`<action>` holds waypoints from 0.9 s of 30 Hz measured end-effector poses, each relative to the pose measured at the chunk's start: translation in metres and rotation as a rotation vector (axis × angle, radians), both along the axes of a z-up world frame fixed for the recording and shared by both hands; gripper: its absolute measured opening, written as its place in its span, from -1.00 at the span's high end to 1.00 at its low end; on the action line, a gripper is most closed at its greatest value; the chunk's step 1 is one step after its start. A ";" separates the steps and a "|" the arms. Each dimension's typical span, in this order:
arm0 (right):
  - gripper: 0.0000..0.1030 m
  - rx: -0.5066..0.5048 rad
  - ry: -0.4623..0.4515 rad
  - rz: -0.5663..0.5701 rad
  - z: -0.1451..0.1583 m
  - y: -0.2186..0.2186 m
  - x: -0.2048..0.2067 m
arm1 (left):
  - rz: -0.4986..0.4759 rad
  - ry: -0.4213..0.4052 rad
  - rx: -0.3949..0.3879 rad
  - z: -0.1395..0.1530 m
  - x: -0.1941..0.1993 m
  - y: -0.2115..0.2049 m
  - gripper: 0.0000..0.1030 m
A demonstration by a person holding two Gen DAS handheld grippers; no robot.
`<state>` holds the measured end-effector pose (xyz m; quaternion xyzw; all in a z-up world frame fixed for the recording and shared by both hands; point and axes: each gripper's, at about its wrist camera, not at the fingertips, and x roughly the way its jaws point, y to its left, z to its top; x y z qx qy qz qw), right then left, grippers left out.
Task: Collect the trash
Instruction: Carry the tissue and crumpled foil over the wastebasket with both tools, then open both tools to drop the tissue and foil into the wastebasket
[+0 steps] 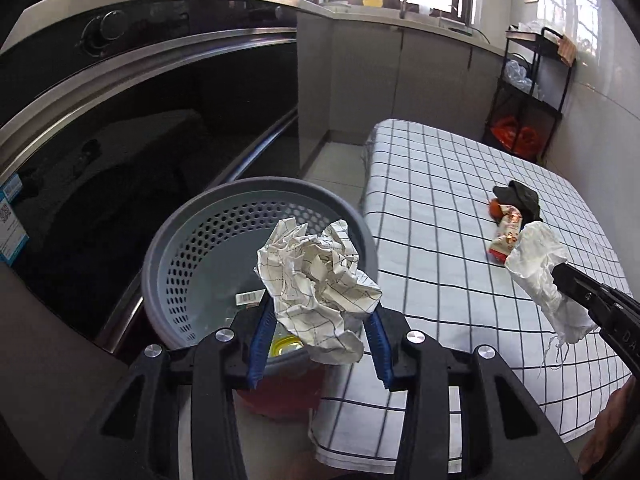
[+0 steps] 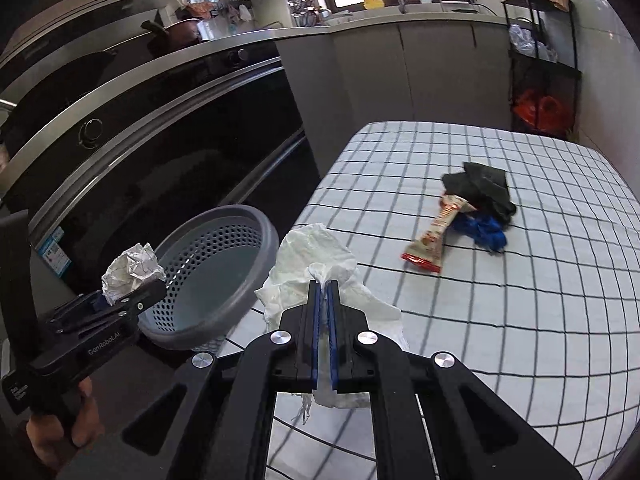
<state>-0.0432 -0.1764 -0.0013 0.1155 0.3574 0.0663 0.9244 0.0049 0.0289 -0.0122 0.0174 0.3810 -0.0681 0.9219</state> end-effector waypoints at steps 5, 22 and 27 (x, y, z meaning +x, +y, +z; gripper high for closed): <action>0.92 -0.018 -0.006 0.093 0.009 0.048 0.039 | 0.067 -0.003 0.005 -0.005 0.020 0.035 0.20; 0.92 -0.019 0.107 0.229 -0.038 0.127 0.134 | 0.171 0.087 -0.010 -0.042 0.067 0.086 0.15; 0.92 0.021 0.117 0.231 -0.045 0.123 0.144 | 0.168 0.107 -0.012 -0.049 0.077 0.084 0.15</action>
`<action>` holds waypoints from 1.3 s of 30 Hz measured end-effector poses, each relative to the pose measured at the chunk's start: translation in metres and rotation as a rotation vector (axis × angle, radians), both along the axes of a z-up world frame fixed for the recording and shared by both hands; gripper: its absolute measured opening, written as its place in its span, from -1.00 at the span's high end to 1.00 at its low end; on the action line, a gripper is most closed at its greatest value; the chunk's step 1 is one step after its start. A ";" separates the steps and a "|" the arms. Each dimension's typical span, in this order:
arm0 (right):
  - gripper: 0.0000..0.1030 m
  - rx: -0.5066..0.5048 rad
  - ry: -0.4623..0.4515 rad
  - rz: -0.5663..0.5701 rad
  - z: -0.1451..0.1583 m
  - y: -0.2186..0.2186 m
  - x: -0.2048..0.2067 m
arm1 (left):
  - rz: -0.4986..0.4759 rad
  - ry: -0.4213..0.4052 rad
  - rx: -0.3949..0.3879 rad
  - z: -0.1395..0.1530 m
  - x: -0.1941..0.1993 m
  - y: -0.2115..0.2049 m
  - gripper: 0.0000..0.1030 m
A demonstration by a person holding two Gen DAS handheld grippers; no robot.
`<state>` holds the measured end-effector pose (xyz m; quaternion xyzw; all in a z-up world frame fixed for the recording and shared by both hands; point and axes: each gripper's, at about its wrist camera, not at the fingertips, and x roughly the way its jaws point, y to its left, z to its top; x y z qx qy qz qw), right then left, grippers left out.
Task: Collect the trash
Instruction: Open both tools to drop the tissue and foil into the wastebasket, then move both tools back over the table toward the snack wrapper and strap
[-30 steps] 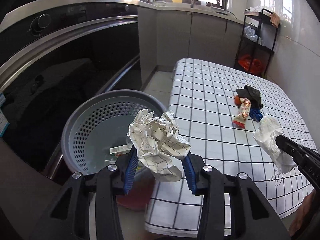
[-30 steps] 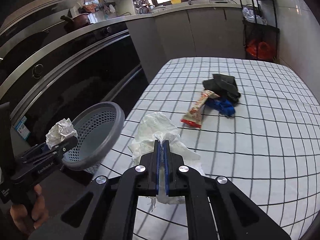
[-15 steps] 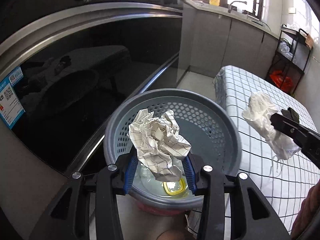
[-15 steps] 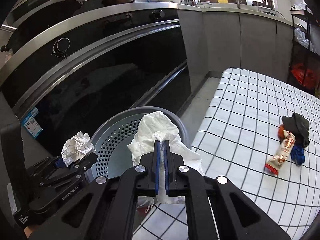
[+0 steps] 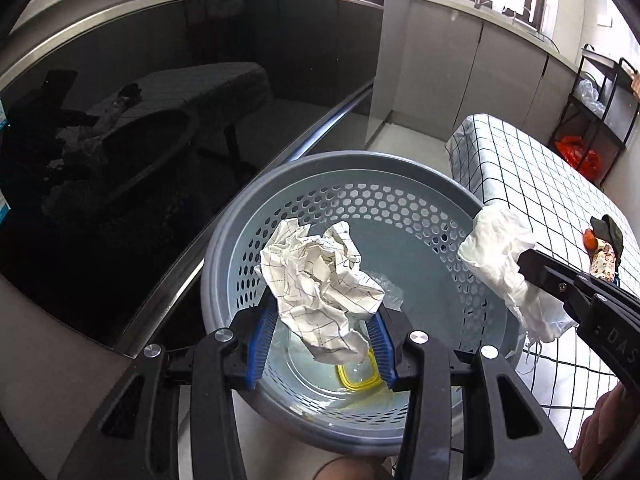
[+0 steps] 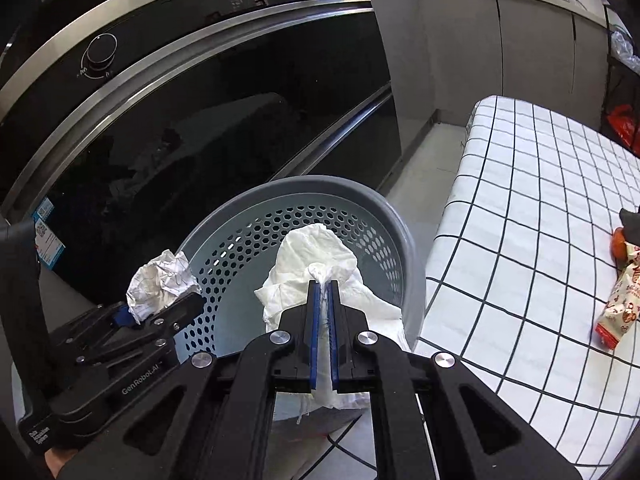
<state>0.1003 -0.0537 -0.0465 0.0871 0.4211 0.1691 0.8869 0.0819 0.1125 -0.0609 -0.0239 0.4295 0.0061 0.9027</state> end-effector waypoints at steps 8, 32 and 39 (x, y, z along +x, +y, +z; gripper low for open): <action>0.79 -0.005 -0.026 0.013 0.000 0.000 -0.004 | 0.012 -0.005 0.001 -0.001 0.000 0.003 -0.17; 0.16 0.027 -0.063 -0.017 0.007 -0.010 -0.016 | 0.029 -0.017 -0.005 0.008 -0.010 0.005 -0.49; 0.03 0.024 -0.089 -0.052 0.012 -0.027 -0.026 | 0.010 -0.032 -0.009 0.018 -0.017 -0.008 -0.54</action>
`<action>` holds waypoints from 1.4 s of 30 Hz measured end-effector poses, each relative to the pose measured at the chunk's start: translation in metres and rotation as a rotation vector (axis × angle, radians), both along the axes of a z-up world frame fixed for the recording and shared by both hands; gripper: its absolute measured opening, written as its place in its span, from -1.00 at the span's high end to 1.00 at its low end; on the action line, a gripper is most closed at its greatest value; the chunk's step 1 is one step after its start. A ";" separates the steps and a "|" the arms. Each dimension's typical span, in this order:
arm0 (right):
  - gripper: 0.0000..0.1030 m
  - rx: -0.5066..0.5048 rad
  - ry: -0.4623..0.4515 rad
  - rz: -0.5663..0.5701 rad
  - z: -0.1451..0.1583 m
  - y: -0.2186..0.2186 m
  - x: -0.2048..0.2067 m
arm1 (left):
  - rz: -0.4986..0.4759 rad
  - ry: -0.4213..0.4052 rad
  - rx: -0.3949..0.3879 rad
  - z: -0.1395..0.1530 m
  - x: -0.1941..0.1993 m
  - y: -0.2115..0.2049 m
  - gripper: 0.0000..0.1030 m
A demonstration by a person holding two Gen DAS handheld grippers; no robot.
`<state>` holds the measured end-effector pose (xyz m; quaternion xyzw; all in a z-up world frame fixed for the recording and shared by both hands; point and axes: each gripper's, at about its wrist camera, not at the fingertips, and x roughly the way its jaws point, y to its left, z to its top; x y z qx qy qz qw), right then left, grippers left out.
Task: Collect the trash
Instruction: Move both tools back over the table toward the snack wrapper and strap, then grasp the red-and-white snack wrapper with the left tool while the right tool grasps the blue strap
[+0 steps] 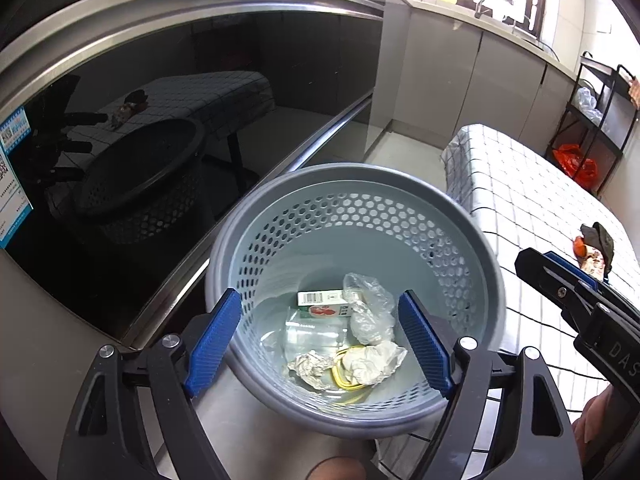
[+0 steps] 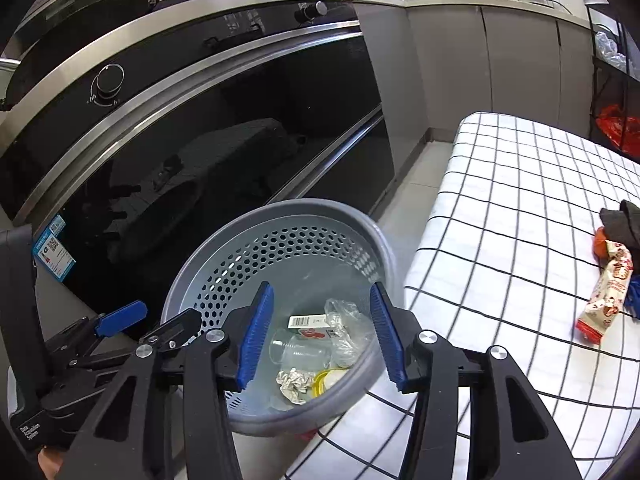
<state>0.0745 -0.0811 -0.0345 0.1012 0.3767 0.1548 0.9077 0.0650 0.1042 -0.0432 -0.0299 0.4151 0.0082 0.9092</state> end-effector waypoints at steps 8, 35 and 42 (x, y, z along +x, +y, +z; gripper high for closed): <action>-0.11 0.000 -0.056 -0.114 0.011 -0.058 -0.024 | -0.077 -0.029 -0.002 0.015 -0.009 -0.044 -0.60; -0.19 0.024 0.037 -0.639 -0.003 -0.316 -0.066 | -0.492 0.027 0.052 -0.030 0.037 -0.309 -0.72; -0.19 0.024 0.062 -0.635 -0.008 -0.318 -0.062 | -0.517 0.059 0.057 -0.047 0.048 -0.336 -0.72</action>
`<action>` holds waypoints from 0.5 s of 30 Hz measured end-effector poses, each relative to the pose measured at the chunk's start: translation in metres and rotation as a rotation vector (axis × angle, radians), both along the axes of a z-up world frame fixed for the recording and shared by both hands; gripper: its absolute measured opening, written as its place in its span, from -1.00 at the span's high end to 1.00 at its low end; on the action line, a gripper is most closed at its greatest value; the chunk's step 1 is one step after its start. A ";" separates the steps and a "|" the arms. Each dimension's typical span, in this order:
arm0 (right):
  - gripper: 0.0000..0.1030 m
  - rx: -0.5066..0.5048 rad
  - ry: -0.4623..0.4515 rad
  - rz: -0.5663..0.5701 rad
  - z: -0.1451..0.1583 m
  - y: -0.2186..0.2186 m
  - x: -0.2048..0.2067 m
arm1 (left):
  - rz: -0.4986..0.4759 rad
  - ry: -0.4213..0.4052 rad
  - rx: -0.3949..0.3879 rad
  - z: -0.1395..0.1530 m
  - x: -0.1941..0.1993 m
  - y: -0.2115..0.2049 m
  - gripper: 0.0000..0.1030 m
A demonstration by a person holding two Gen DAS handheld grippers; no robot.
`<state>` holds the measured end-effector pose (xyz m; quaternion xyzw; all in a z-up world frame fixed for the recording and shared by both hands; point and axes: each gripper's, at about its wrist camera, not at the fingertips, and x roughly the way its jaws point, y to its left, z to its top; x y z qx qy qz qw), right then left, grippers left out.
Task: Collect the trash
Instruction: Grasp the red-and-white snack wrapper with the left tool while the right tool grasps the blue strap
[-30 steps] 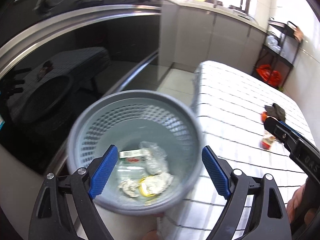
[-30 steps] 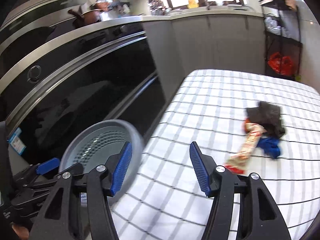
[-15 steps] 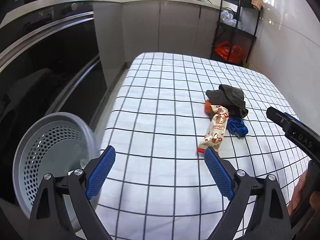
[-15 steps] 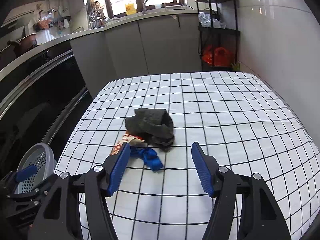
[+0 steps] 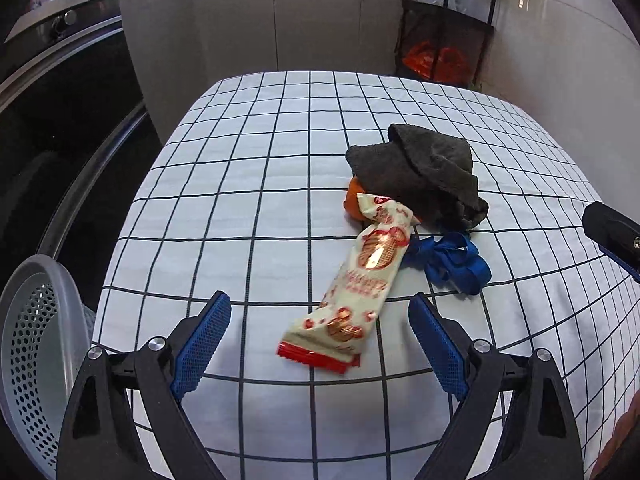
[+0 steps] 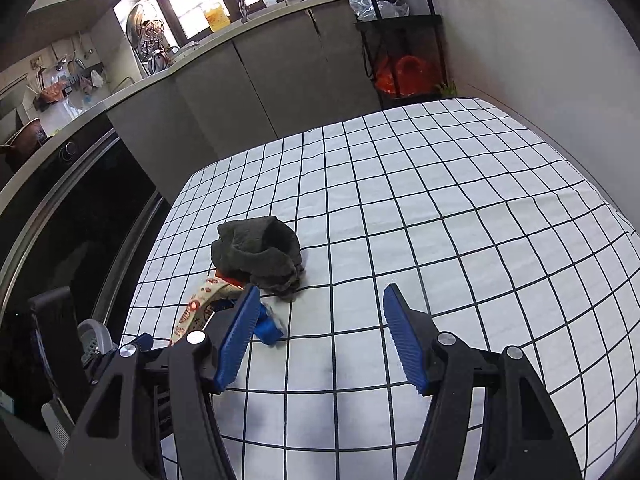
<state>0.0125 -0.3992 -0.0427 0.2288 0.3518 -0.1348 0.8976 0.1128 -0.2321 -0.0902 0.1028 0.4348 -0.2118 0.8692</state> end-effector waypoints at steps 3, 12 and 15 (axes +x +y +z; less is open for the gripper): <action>-0.19 0.000 0.001 0.010 0.000 0.001 0.001 | -0.007 0.004 -0.011 -0.002 0.003 -0.006 -0.72; -0.19 -0.038 0.024 0.052 -0.004 0.013 0.008 | -0.008 0.047 -0.026 -0.006 0.015 -0.007 0.15; -0.19 -0.044 0.035 0.077 -0.008 0.018 0.012 | -0.004 0.057 -0.039 -0.004 0.017 0.000 0.47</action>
